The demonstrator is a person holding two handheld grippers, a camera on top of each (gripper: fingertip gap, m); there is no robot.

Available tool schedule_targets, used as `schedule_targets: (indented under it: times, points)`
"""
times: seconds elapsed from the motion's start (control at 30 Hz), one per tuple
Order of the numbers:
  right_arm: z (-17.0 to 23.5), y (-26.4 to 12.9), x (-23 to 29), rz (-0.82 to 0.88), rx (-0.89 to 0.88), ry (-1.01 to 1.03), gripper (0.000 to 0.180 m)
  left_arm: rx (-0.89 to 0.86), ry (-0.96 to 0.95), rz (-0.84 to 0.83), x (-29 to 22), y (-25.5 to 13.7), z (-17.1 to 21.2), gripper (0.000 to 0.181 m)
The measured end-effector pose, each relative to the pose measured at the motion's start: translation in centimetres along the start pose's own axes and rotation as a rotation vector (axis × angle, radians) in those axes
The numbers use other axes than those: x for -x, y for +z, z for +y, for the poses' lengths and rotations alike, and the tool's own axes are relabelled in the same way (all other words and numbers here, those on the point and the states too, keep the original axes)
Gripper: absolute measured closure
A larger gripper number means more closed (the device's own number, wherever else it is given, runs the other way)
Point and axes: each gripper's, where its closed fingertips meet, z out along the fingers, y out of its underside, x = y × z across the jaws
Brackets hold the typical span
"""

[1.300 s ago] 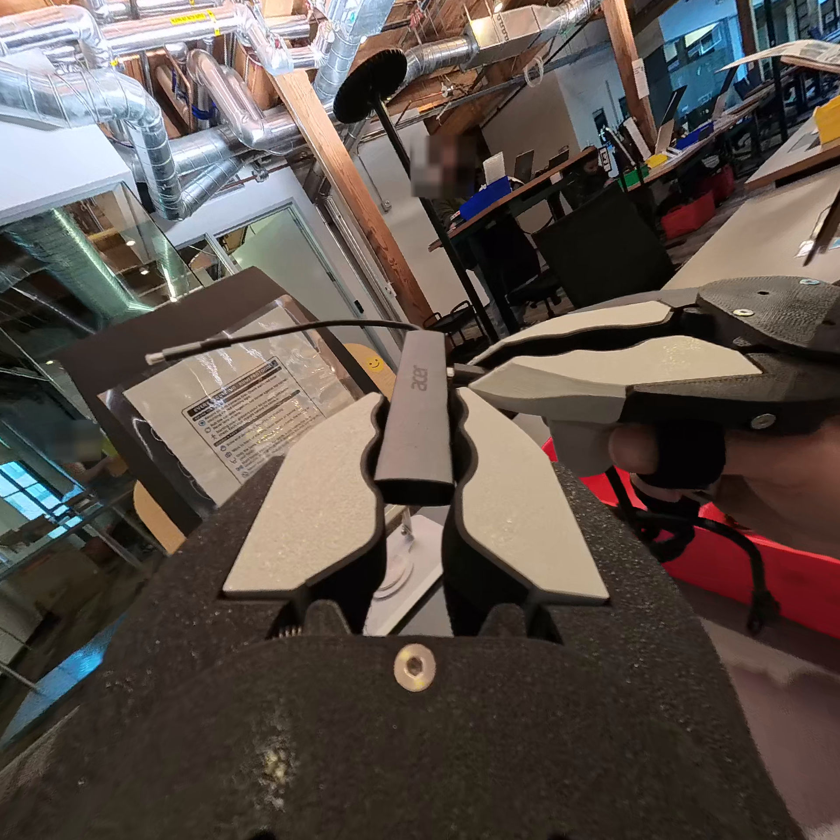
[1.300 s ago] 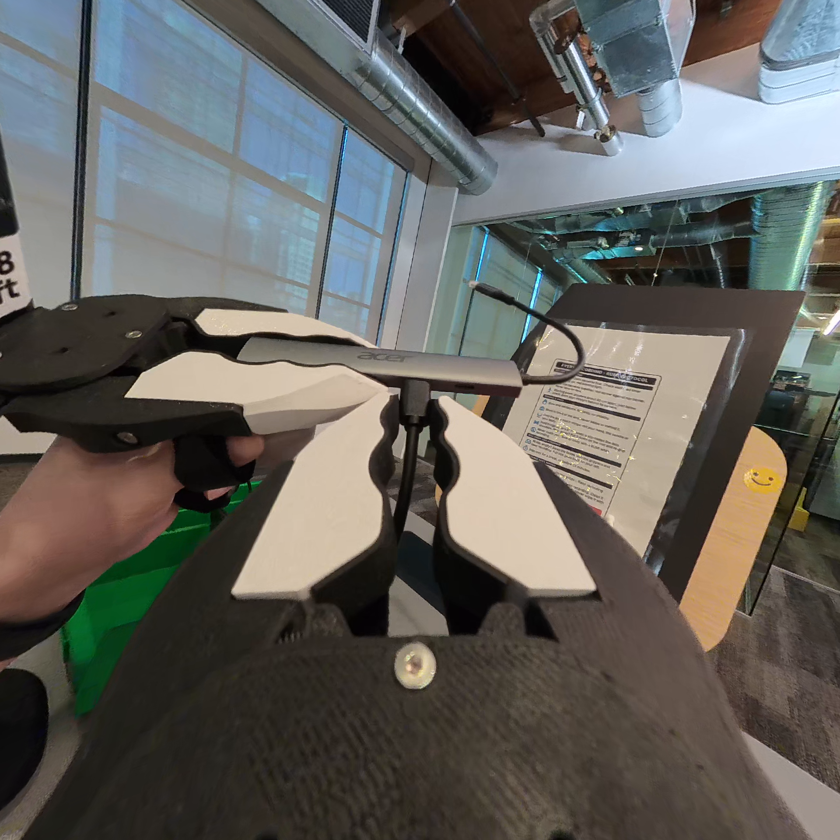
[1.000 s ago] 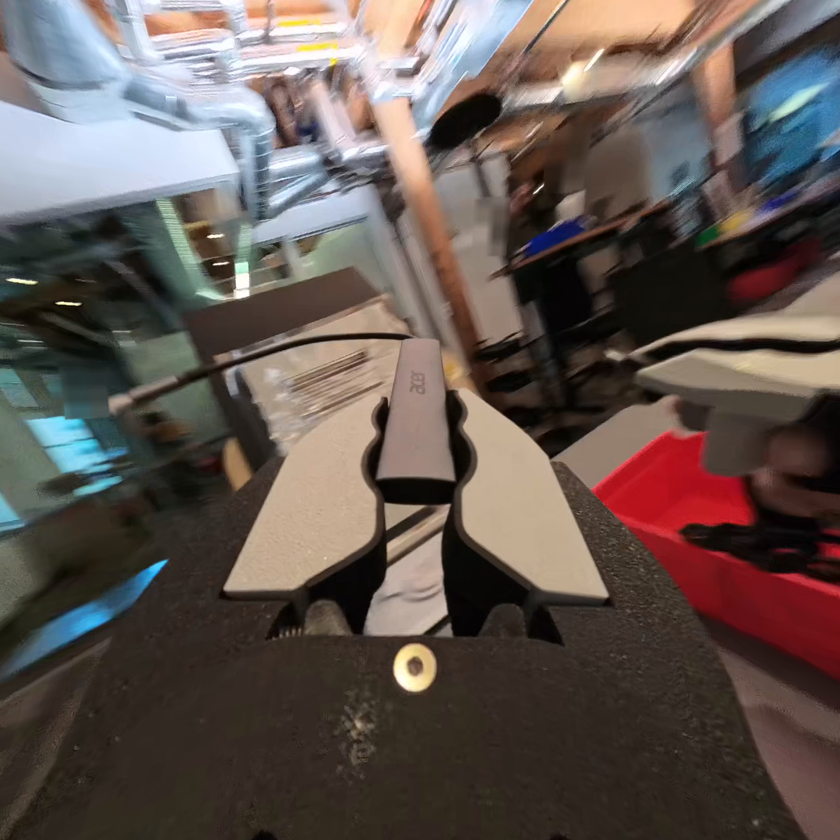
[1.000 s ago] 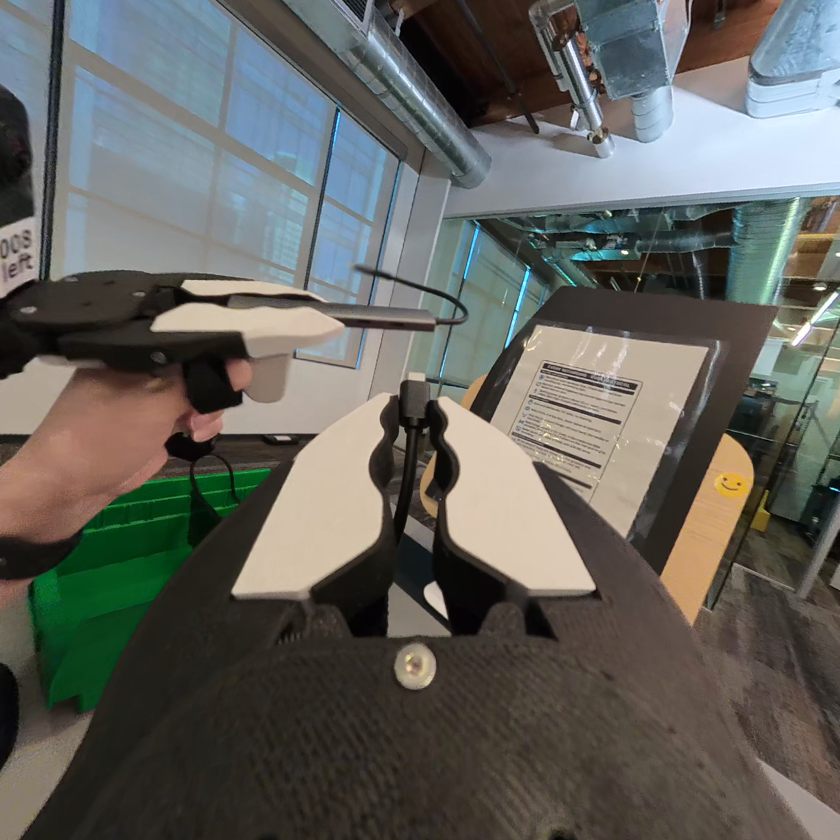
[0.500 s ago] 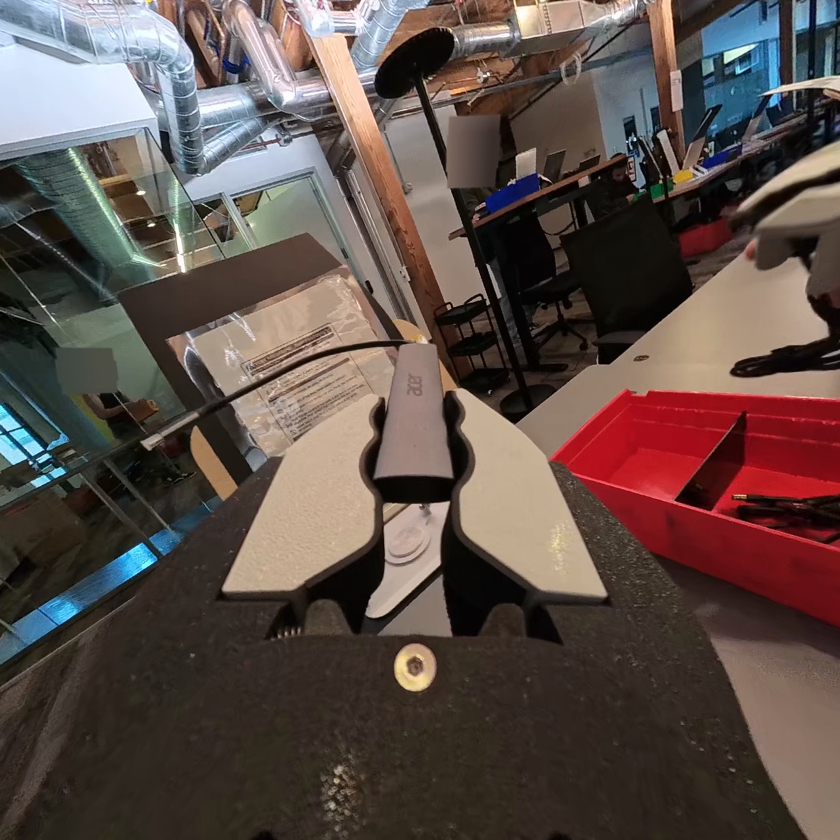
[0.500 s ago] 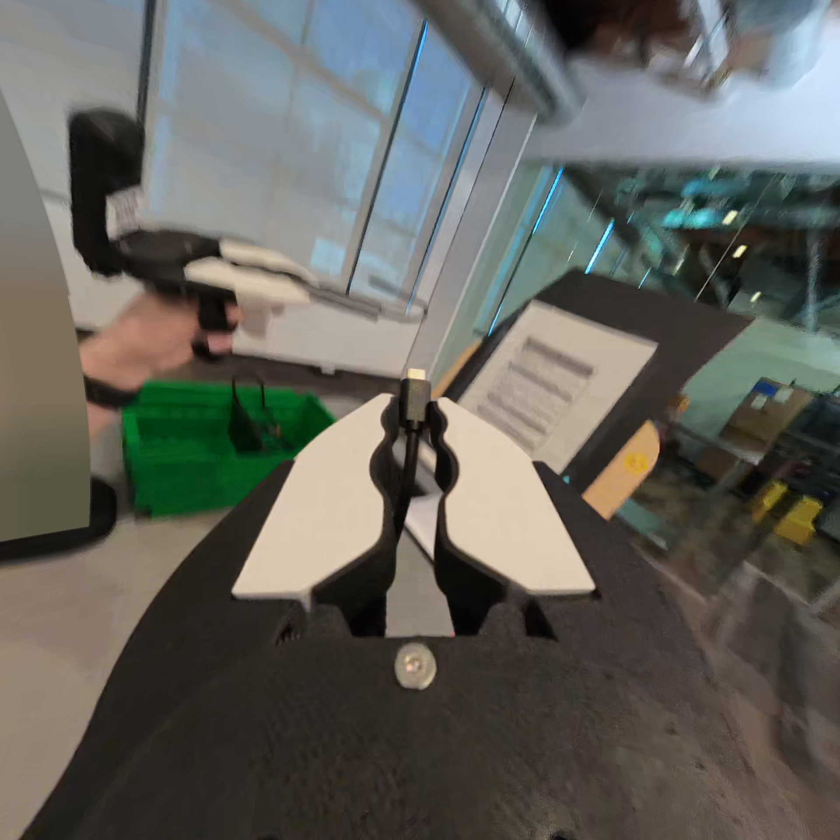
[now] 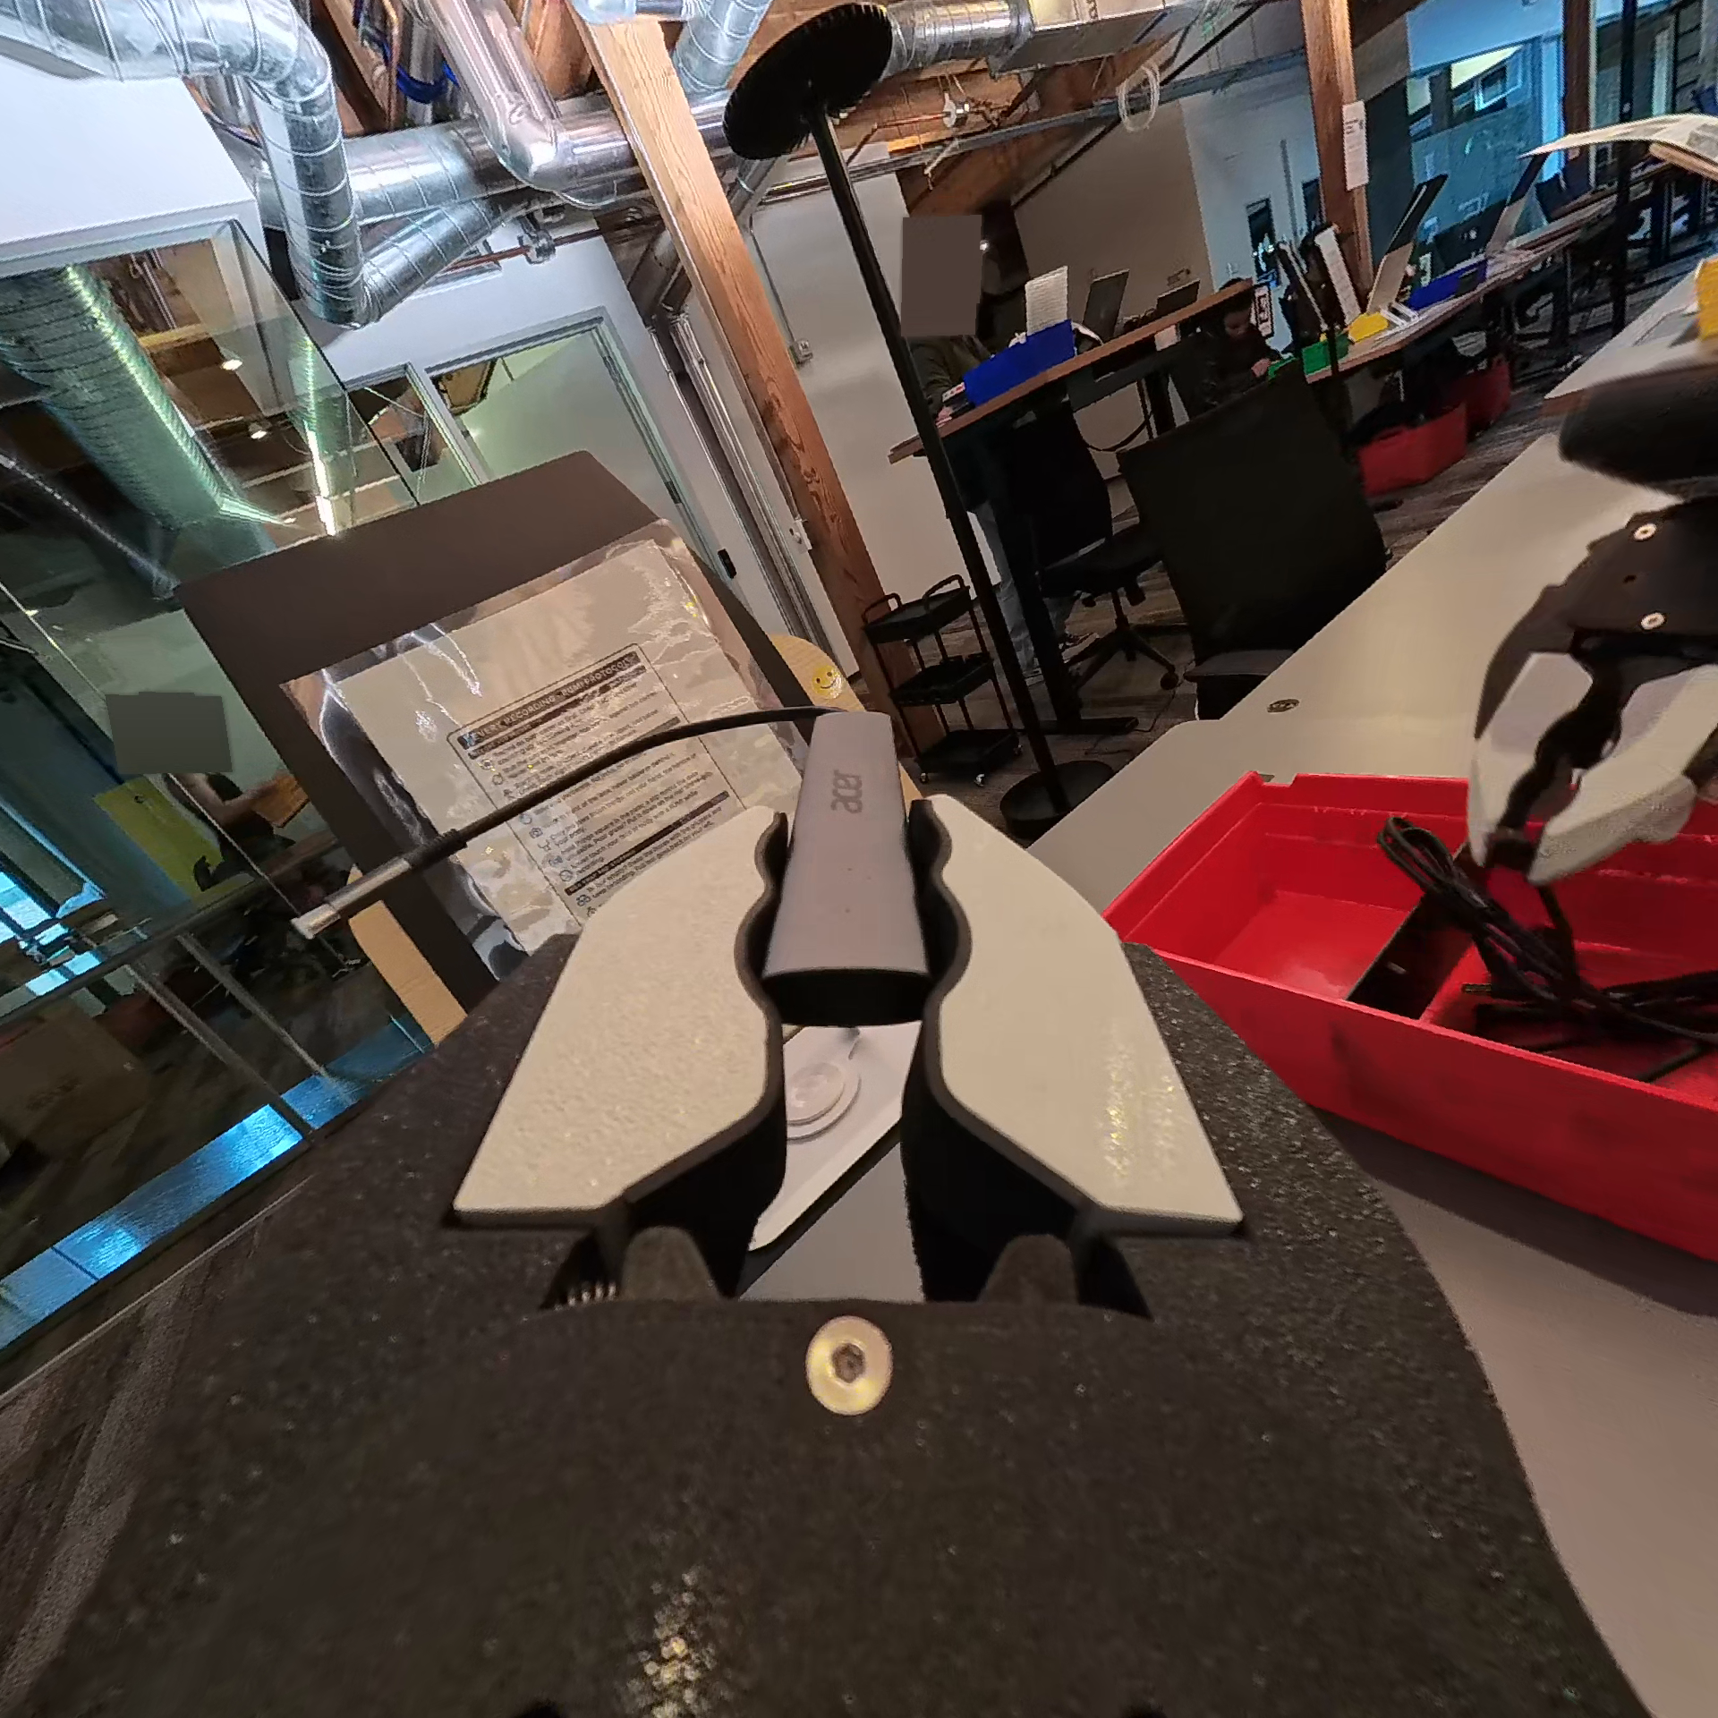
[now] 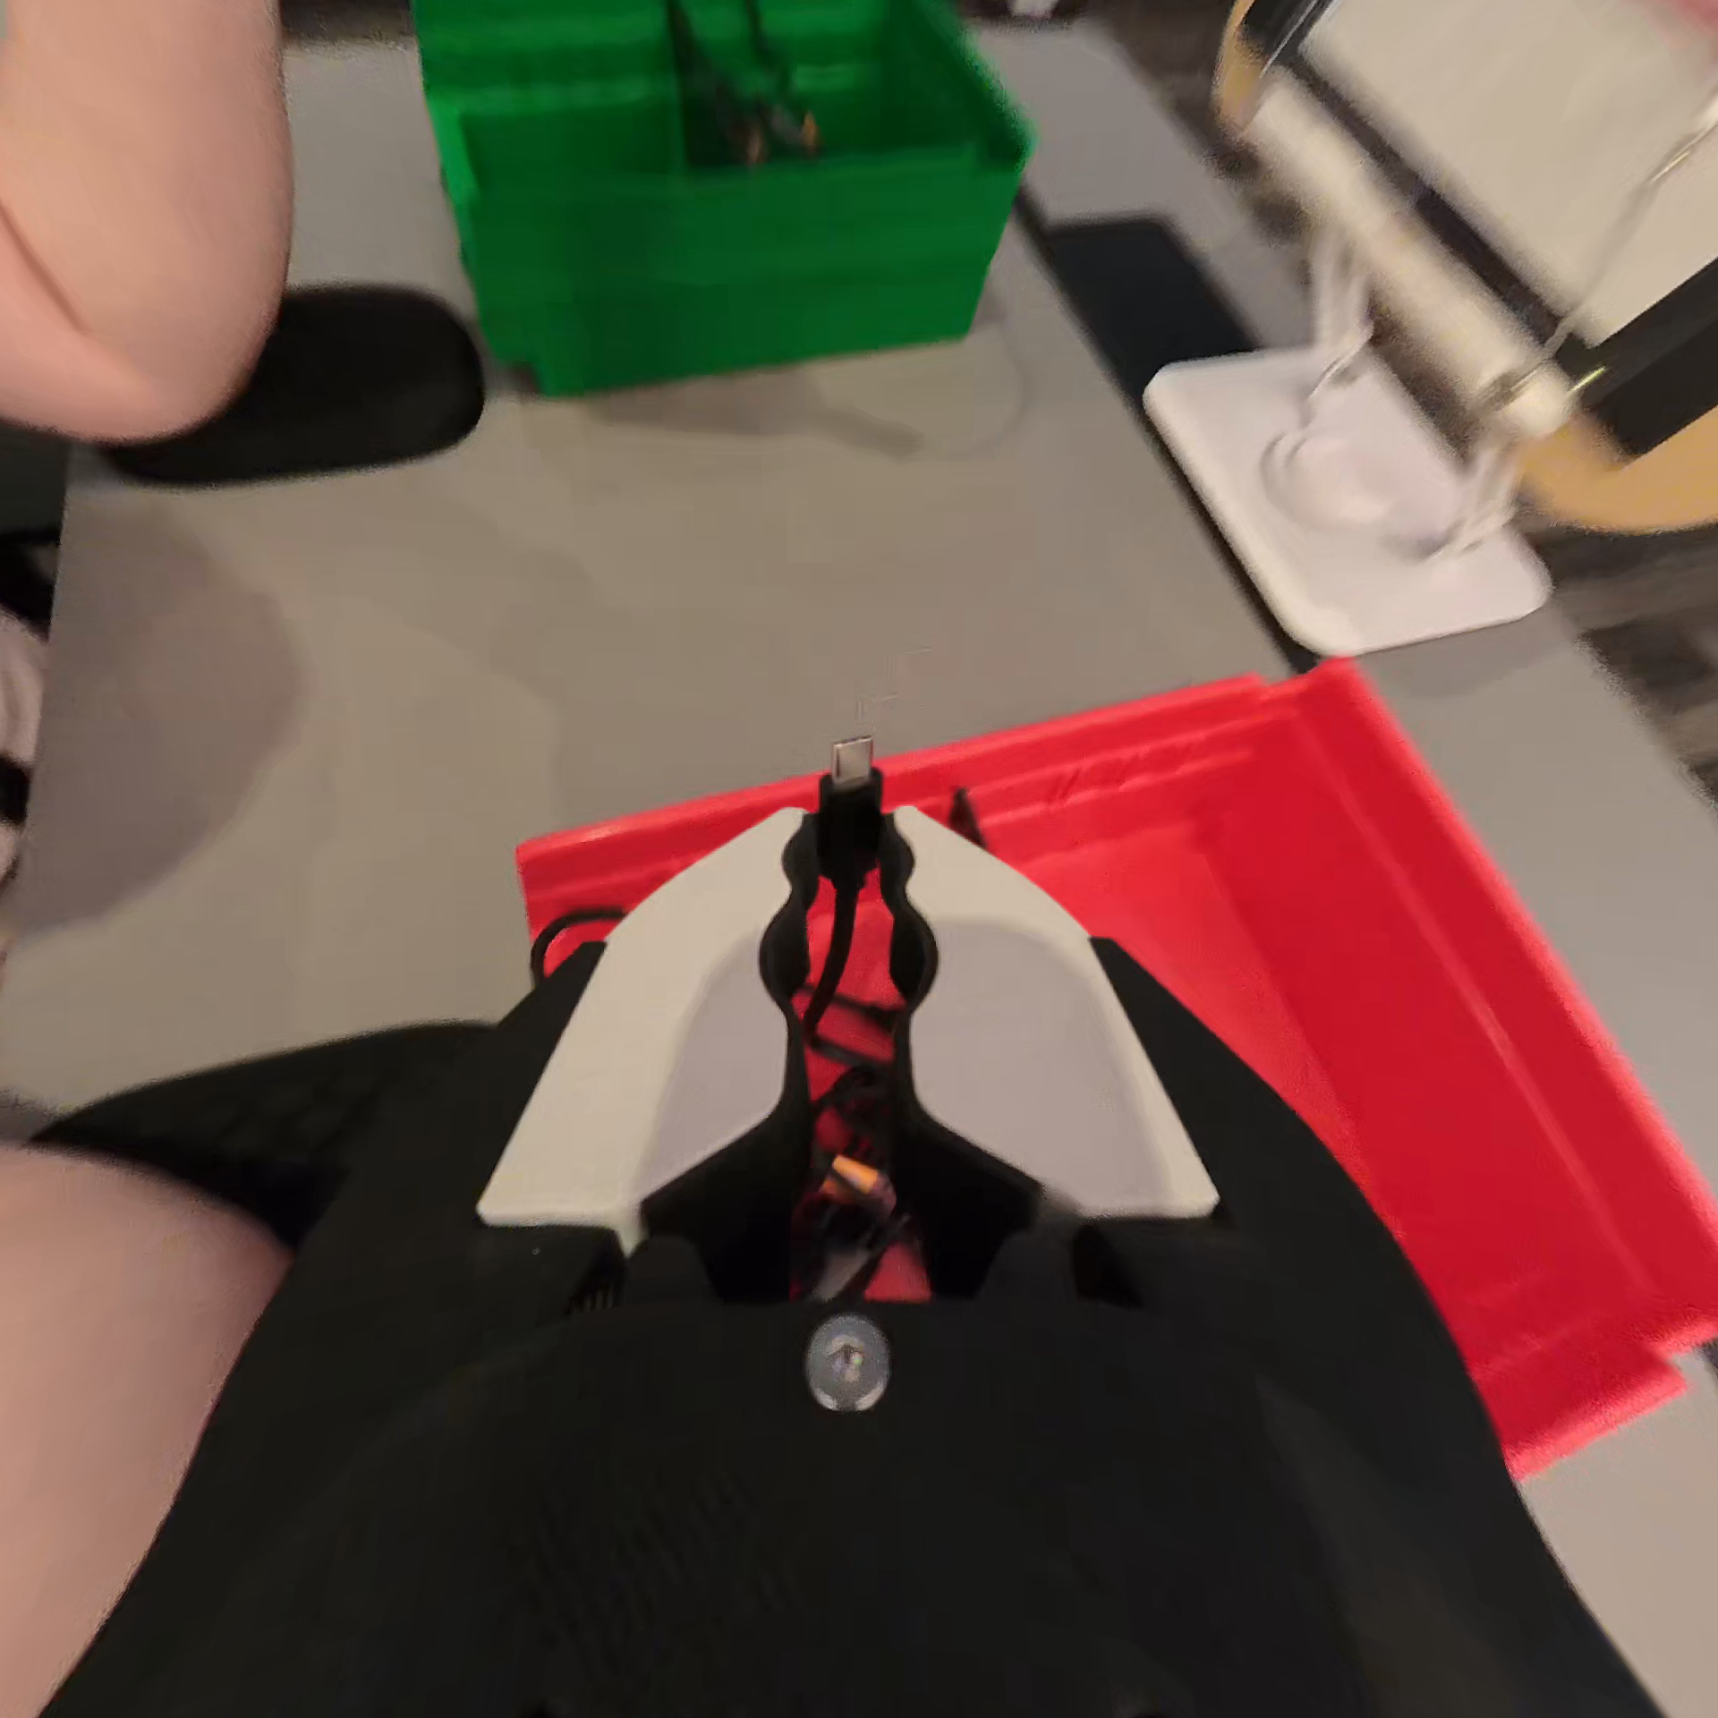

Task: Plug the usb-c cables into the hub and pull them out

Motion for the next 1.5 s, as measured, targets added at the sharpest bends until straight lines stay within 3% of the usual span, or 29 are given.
schedule_targets:
  times: [0.07,0.2,0.7,1.07,1.27,1.5]
  points:
    - [0.8,0.2,1.1,-0.068,0.041,0.007,0.166,0.001,0.001,0.004,-0.1,0.0,0.0,0.156]
    - [-2.4,-1.4,2.9,-0.082,-0.104,-0.112,0.167,0.001,0.006,0.010,-0.4,0.1,-0.2,0.157]
    - [-7.5,-9.2,2.6,0.300,-0.389,-0.296,0.167,-0.006,0.000,0.012,-0.4,-0.1,-0.4,0.156]
    - [-7.4,-11.7,1.6,0.416,-0.458,-0.297,0.167,-0.012,-0.022,0.023,-0.5,0.0,-0.4,0.157]
    - [-6.8,-11.8,0.7,0.470,-0.407,-0.270,0.167,0.025,-0.025,0.041,-0.8,0.3,0.3,0.157]
    - [-8.5,-14.4,2.0,0.568,-0.496,-0.336,0.167,0.025,-0.028,0.041,-0.8,0.4,0.3,0.157]
